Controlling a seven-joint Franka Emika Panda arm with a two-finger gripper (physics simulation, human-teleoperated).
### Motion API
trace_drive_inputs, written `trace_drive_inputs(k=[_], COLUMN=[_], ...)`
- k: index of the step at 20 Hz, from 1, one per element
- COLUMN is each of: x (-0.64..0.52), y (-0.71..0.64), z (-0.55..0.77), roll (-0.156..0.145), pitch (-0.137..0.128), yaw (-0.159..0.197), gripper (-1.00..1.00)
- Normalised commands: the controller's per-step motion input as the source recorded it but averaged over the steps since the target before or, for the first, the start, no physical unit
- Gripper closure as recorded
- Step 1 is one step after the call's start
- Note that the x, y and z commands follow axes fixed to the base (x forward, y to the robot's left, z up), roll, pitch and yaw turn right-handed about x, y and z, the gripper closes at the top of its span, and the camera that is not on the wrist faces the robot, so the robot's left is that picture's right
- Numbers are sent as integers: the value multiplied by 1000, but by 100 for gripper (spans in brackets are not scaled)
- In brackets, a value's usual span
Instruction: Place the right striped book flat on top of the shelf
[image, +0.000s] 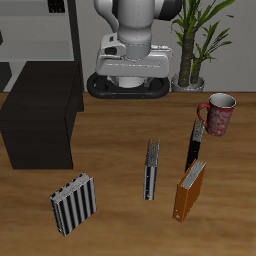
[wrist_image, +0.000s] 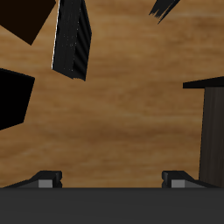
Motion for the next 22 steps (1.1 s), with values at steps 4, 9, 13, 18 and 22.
trace_drive_inputs(k=[4, 9, 13, 18, 22], x=[15, 93, 257, 254, 743], y=[46, 24, -123, -158, -469], z=[50, 2, 63, 80, 182], roll=[25, 28, -10, -15, -57], pitch=[-23, -13, -21, -6, -6], yaw=[21, 21, 21, 10, -23], gripper=[-100, -100, -100, -100, -100])
